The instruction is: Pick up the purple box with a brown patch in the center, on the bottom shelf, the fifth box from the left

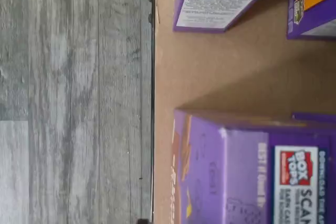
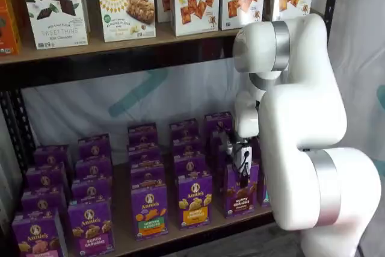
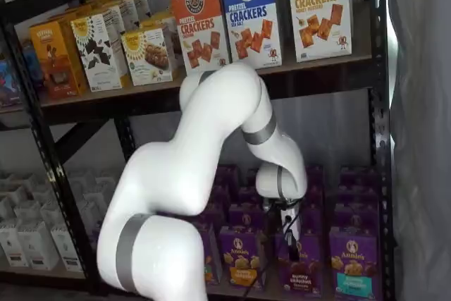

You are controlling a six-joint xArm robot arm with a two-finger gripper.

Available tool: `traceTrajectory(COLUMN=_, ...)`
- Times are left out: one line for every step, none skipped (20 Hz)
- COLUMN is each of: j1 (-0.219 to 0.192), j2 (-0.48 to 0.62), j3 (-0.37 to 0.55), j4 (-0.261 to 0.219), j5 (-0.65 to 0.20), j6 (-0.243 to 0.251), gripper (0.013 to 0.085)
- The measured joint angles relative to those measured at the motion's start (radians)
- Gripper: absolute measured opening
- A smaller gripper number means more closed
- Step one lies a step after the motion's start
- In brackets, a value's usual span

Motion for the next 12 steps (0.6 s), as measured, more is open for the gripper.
traceTrajectory(j1=0.000, j2=0.001, j3=0.000, j4=-0.002, j5=-0.002, j6=0.002, gripper=0.0810)
traceTrajectory(j1=0.001, j2=0.001, j3=0.001, j4=-0.002, j5=-0.004, j6=0.002, gripper=0.0770)
traceTrajectory(j1=0.001, j2=0.002, j3=0.002, j4=0.001, j5=-0.006, j6=0.000, gripper=0.0770)
traceTrajectory(j1=0.001, j2=0.002, j3=0.003, j4=0.005, j5=-0.007, j6=-0.004, gripper=0.0730)
traceTrajectory(j1=0.002, j2=0.002, j3=0.004, j4=0.008, j5=-0.008, j6=-0.006, gripper=0.0730)
traceTrajectory(j1=0.002, j2=0.002, j3=0.005, j4=0.012, j5=-0.008, j6=-0.009, gripper=0.0690)
traceTrajectory(j1=0.002, j2=0.002, j3=0.005, j4=0.013, j5=-0.008, j6=-0.010, gripper=0.0650)
traceTrajectory(j1=0.002, j2=0.001, j3=0.005, j4=0.015, j5=-0.008, j6=-0.011, gripper=0.0650)
traceTrajectory(j1=0.003, j2=0.000, j3=0.007, j4=0.017, j5=-0.008, j6=-0.013, gripper=0.0610)
traceTrajectory(j1=0.004, j2=0.000, j3=0.007, j4=0.017, j5=-0.008, j6=-0.012, gripper=0.0610)
traceTrajectory(j1=0.004, j2=-0.001, j3=0.008, j4=0.017, j5=-0.009, j6=-0.012, gripper=0.0610)
traceTrajectory(j1=0.005, j2=-0.001, j3=0.010, j4=0.019, j5=-0.013, j6=-0.013, gripper=0.0610)
